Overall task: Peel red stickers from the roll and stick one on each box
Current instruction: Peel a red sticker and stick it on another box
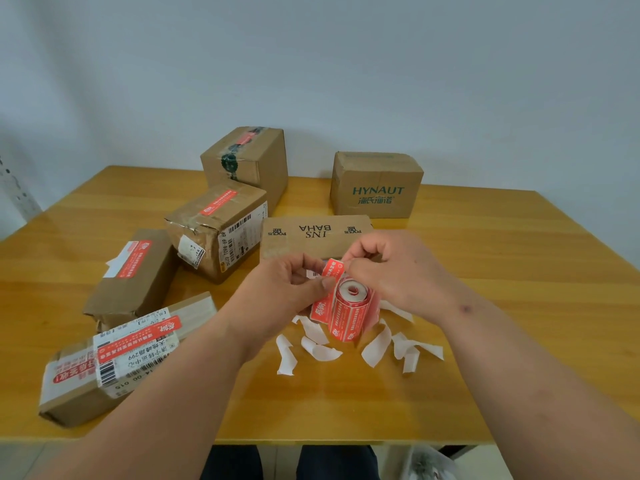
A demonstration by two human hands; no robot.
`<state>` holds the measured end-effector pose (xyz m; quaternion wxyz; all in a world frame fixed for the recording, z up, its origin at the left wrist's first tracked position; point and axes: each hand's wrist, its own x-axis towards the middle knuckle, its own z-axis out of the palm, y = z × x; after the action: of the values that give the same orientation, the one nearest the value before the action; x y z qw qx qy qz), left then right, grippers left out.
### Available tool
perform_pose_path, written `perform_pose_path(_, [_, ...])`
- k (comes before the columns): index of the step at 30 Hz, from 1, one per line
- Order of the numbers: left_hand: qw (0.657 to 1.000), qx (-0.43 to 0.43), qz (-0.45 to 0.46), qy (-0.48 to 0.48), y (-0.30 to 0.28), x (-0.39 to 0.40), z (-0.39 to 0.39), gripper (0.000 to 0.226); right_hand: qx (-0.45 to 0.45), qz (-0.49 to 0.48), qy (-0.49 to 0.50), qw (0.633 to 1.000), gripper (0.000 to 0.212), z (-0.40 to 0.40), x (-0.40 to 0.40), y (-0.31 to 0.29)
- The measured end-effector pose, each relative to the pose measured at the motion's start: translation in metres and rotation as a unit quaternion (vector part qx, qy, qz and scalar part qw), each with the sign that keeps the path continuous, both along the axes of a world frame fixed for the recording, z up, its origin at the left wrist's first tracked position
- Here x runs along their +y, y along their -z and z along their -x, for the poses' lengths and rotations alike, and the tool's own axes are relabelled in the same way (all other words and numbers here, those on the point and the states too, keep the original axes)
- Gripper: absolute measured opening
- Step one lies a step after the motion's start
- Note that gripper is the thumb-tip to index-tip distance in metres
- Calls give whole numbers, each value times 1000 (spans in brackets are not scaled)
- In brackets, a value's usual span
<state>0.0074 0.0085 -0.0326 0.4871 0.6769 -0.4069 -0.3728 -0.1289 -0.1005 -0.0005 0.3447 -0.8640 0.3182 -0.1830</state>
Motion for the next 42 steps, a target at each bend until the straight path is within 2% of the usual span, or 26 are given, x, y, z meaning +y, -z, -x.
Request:
perform_pose_path(2, [992, -112, 3, -66, 2, -1, 2, 26, -6, -16, 3, 1000, 13, 1, 1, 0])
perform_pose_path(4, [967, -213, 56, -125, 2, 0, 6, 27, -10, -21, 6, 1000, 12, 0, 2, 2])
perform_pose_path(7, [935, -312, 130, -105, 1, 1, 11, 22, -23, -23, 14, 999, 15, -2, 3, 4])
perform_pose_path(17, [970, -204, 103, -87, -5, 2, 12, 7, -52, -56, 9, 997, 13, 1, 5, 0])
perform_pose_path(22, [981, -143, 104, -79, -11, 4, 13, 7, -56, -46, -6, 997, 16, 2, 7, 0])
perform_pose_path(35, [979, -161, 101, -76, -13, 4, 11, 8, -42, -41, -6, 998, 17, -1, 6, 0])
perform_pose_path(42, [984, -137, 94, -69, -13, 5, 11, 9, -41, -41, -7, 998, 16, -2, 6, 1])
